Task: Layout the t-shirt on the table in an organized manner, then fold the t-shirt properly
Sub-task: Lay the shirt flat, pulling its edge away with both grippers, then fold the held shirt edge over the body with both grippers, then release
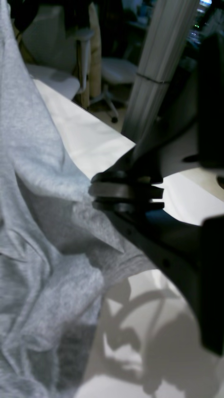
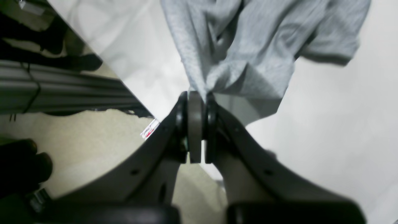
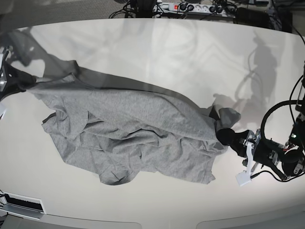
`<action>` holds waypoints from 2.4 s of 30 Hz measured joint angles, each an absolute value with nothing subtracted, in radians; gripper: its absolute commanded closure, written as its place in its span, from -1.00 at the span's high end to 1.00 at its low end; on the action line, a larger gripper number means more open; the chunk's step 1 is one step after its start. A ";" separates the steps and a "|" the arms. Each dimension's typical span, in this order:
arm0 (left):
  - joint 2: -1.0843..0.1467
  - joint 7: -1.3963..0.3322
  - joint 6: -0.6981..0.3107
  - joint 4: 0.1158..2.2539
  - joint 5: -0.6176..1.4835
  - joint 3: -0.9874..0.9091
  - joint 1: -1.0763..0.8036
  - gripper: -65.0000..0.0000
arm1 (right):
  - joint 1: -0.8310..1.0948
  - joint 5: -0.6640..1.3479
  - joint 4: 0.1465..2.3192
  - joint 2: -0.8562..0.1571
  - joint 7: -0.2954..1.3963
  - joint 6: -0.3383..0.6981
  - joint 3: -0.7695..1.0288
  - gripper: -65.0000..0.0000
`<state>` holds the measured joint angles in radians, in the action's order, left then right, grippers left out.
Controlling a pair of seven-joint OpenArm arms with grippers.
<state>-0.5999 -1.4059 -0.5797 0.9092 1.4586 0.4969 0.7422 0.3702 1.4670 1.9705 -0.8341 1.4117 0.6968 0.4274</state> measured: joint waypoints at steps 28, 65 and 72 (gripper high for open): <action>-1.100 -1.391 -0.678 1.695 1.467 0.495 0.141 -1.00 | 0.767 1.467 1.971 -0.841 1.400 0.696 0.427 -1.00; -1.069 -1.398 -0.692 1.695 1.467 0.492 0.161 -1.00 | 0.537 1.467 1.971 -0.789 1.407 0.696 0.427 -1.00; -1.047 -1.301 -0.693 1.695 1.248 0.492 0.186 -1.00 | 0.536 1.238 1.971 -0.789 1.220 0.696 0.427 -1.00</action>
<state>-1.0466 -1.3014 -0.6933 1.6947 1.2476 0.4915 0.1860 0.5362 1.2377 1.9705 -0.7891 1.2201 0.6964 0.4274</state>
